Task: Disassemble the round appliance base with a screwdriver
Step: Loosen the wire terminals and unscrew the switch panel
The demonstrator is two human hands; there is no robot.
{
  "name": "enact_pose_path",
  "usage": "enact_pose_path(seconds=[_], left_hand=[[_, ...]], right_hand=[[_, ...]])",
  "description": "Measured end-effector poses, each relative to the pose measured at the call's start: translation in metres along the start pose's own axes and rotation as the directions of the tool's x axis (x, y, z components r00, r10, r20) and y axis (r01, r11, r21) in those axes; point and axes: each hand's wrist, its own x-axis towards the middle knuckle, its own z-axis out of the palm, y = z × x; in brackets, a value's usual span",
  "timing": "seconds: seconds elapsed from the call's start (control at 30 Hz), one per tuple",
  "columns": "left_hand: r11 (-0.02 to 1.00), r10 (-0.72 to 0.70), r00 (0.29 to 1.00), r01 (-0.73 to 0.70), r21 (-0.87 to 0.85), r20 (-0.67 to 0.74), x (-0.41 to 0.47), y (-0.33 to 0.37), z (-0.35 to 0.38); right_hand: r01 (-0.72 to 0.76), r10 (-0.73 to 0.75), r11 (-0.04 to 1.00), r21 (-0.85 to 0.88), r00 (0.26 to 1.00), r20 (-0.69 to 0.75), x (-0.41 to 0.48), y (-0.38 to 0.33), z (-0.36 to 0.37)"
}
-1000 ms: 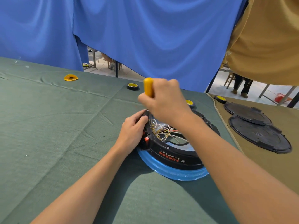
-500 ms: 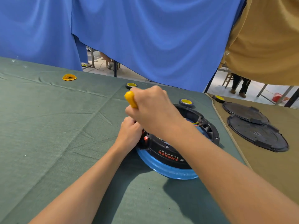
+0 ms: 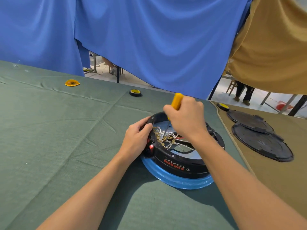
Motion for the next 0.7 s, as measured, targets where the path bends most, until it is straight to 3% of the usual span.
enact_pose_path(seconds=[0.07, 0.2, 0.7], left_hand=[[1.0, 0.001, 1.0, -0.001, -0.001, 0.004, -0.001, 0.002, -0.001], [1.0, -0.024, 1.0, 0.024, -0.002, -0.007, -0.003, 0.005, 0.0], [0.998, -0.037, 0.999, 0.036, -0.041, -0.003, -0.002, 0.001, 0.0]], right_hand=[[-0.049, 0.055, 0.996, 0.079, 0.995, -0.087, -0.007, 0.007, -0.004], [0.022, 0.022, 0.981, 0.195, 0.976, -0.219, -0.01, 0.0, -0.011], [0.137, -0.074, 0.975, 0.174, 0.943, -0.323, -0.047, 0.0, 0.007]])
